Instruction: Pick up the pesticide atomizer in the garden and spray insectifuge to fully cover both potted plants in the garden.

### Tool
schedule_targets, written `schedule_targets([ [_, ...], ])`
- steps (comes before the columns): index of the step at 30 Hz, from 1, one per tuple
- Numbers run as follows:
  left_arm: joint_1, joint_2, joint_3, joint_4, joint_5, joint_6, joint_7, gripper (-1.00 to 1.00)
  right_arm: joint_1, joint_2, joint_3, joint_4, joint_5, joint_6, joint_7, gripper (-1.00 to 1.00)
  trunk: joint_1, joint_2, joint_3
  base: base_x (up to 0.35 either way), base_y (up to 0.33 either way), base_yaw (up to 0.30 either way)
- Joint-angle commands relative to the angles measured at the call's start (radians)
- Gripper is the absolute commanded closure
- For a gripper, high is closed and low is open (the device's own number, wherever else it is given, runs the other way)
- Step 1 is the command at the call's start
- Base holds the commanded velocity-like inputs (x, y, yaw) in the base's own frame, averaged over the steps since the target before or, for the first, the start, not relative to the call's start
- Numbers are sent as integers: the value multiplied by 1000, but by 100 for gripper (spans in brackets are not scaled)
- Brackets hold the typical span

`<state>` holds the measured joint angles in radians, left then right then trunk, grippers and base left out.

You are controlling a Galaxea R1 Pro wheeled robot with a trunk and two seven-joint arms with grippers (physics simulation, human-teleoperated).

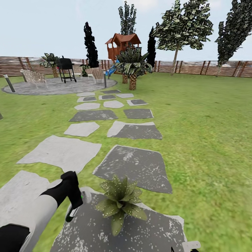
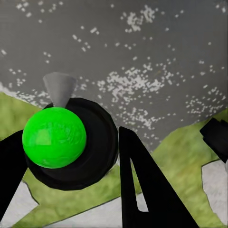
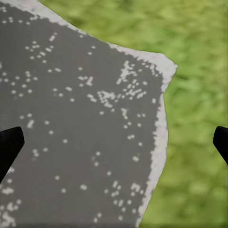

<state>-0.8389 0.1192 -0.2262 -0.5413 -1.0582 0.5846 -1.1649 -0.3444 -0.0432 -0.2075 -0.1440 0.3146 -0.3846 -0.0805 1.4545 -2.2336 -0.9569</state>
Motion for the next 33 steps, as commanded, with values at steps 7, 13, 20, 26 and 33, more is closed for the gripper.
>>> schedule_targets([
  [7,-8,-49,11,-84,0,19,3,100,-1,0,-6,1,11,-3,-4,-100,0,0,-1,0,0,0],
  [13,-9,-64,9,-81,-3,20,-7,100,-1,0,-6,1,11,-3,-4,-100,0,0,-1,0,0,0],
  [20,4,-44,8,-24,-12,9,-1,100,-1,0,-6,1,11,-3,-4,-100,0,0,-1,0,0,0],
  [26,4,-46,11,-12,-3,13,3,100,-1,0,-6,1,11,-3,-4,-100,0,0,-1,-66,-47,0],
  [33,4,-55,15,-17,-1,14,5,100,-1,0,-6,1,11,-3,-5,-100,0,0,-1,-228,-163,40],
])
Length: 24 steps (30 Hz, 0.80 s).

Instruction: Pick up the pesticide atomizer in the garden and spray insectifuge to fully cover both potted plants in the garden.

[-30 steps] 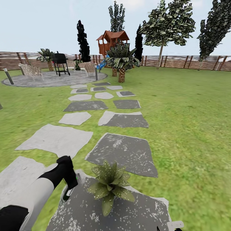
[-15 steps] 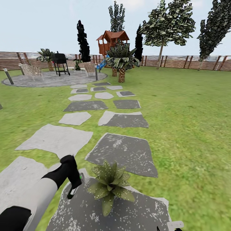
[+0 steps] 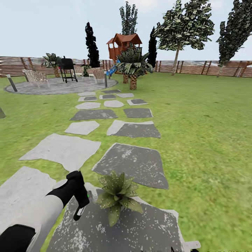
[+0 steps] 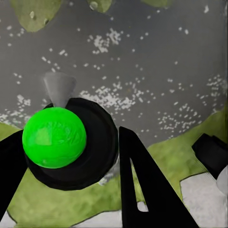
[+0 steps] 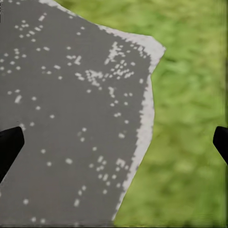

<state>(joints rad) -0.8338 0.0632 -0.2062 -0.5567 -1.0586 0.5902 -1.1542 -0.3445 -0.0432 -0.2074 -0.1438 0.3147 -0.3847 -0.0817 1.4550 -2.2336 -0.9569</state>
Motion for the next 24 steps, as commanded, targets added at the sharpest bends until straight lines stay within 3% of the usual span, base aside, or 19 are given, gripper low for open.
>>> schedule_targets([
  [1,-1,0,-6,-2,0,8,-5,100,-1,0,-6,1,11,-3,-4,-100,-1,0,-1,-235,-169,211],
  [7,-1,1,-7,-2,0,8,-5,100,-1,0,-6,1,11,-3,-4,-100,-1,0,-1,-246,-169,260],
  [14,-1,-4,46,13,5,4,-5,100,-1,0,-6,1,11,-3,-4,-100,-1,0,0,-253,-169,272],
  [16,-1,-11,47,14,35,4,-5,100,-1,0,-6,1,11,-3,-3,-100,-1,0,1,-253,-169,272],
  [18,-1,-15,47,14,92,1,-5,100,-1,0,-6,1,11,-3,-3,-100,-1,0,2,-253,-170,272],
  [20,-1,-15,47,13,117,0,-5,100,-1,0,-6,1,11,-3,-3,-100,-1,0,3,-253,-170,272],
  [24,-1,-6,47,14,126,-23,-5,100,-1,1,-6,1,11,-3,0,-100,-1,0,6,-253,-171,256],
])
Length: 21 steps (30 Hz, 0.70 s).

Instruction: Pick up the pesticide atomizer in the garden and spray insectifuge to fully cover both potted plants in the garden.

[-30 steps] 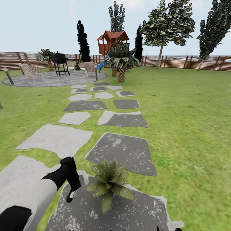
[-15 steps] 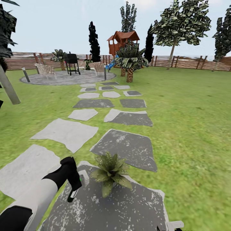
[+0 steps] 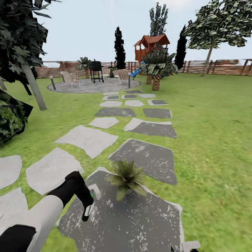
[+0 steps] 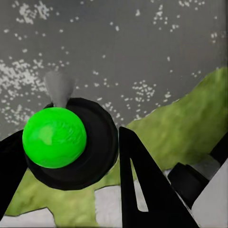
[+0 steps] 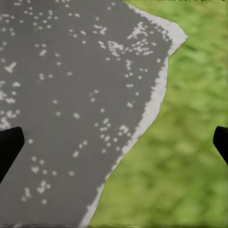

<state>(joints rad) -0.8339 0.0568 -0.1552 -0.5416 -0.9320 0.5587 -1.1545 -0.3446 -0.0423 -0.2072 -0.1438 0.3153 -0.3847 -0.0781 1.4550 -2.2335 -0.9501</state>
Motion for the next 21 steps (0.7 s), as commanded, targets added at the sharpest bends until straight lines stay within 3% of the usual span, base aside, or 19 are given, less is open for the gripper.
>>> schedule_targets([
  [1,-1,3,-4,-1,-1,-25,-5,100,-1,1,-6,1,11,-3,-4,-100,-1,-1,0,-253,-171,248],
  [8,42,0,-3,3,2,-183,11,100,-1,-7,-2,-10,13,-3,3,-100,-1,-1,6,-238,-161,208],
  [10,46,-4,-3,5,3,-215,22,100,-1,-10,2,-77,42,-2,15,-100,-1,-1,6,-58,-40,29],
  [11,46,-3,-3,6,3,-223,25,100,-2,-12,11,-161,105,1,52,-100,-1,-1,6,-16,-11,8],
  [12,47,-2,-3,6,3,-225,26,100,-2,-13,14,-200,142,2,87,-100,-1,-1,6,-10,-7,5],
  [15,48,-2,-3,27,4,-255,28,100,-5,-19,18,-316,273,4,346,-100,-1,-1,6,-3,-2,2],
  [18,48,-5,-3,65,3,-354,29,100,-9,-24,18,-383,314,4,544,-100,-1,-1,6,0,0,0],
  [21,48,-3,-3,99,2,-398,37,100,-22,-25,18,-417,330,3,697,-100,-1,-1,6,0,0,0],
])
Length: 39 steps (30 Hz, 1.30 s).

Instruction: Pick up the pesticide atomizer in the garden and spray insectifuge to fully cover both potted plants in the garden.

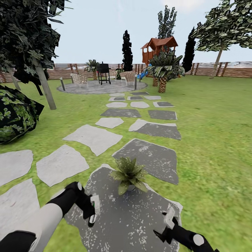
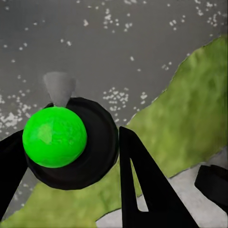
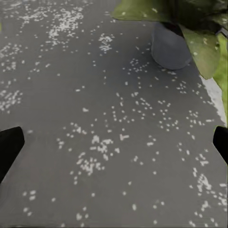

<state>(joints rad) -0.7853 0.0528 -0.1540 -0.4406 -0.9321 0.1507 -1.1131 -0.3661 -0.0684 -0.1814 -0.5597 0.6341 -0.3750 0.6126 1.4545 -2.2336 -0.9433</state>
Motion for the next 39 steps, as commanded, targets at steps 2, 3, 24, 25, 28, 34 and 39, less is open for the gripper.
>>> schedule_targets([
  [2,0,1,-4,20,3,-41,25,100,-26,1,-7,-5,21,-6,105,-100,0,0,-1,0,0,0],
  [3,-1,-1,-4,37,3,-84,35,100,-36,1,-5,-5,31,-5,145,-100,0,0,-1,0,0,0],
  [24,10,-65,-7,151,1,-230,123,100,-124,109,-3,-6,139,-7,426,100,0,0,-1,0,0,0],
  [25,17,-65,-8,152,0,-230,134,100,-125,110,-3,-6,139,-7,432,100,0,0,-1,0,0,0],
  [28,32,-66,-9,154,-1,-232,145,100,-130,122,-3,-6,139,-7,439,100,0,0,-1,0,0,0],
  [34,56,-96,-13,155,-11,-236,146,100,-140,148,-3,-7,138,-7,441,100,0,0,-1,0,0,0],
  [39,78,-106,-25,154,-18,-245,147,100,-145,158,-3,-7,137,-7,440,100,0,0,-1,0,0,0],
])
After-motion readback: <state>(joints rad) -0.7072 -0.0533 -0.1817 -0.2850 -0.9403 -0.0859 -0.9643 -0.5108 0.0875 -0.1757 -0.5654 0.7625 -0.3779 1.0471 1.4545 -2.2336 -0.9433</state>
